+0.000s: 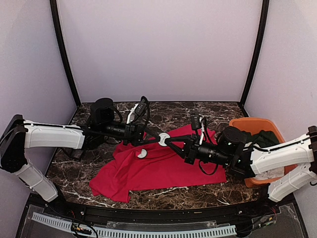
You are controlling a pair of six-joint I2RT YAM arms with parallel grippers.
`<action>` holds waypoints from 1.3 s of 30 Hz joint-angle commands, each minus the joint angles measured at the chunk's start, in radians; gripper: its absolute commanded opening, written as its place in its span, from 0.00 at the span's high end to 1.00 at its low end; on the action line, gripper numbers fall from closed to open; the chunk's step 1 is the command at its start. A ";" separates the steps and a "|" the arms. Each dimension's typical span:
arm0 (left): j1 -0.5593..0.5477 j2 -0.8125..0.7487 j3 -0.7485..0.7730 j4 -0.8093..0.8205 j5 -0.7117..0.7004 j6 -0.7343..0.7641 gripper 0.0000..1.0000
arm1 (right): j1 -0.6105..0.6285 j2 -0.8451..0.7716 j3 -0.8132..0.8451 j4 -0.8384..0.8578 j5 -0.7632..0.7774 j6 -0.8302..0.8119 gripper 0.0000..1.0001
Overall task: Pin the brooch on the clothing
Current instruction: Pass from the right arm to the left, then pass from the left arm to the right
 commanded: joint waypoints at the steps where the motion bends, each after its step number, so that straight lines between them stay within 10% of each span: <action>1: -0.012 -0.028 0.052 -0.147 0.060 0.081 0.99 | 0.010 -0.020 0.062 -0.155 -0.041 -0.064 0.96; 10: -0.011 -0.098 0.093 -0.534 0.048 0.340 0.99 | 0.000 -0.095 0.117 -0.343 -0.069 -0.126 0.89; 27: -0.011 -0.133 0.088 -0.577 0.038 0.372 0.99 | -0.023 -0.007 0.179 -0.421 -0.193 -0.064 0.62; 39: -0.012 -0.138 0.094 -0.602 0.027 0.389 0.99 | -0.035 0.021 0.189 -0.426 -0.297 -0.049 0.72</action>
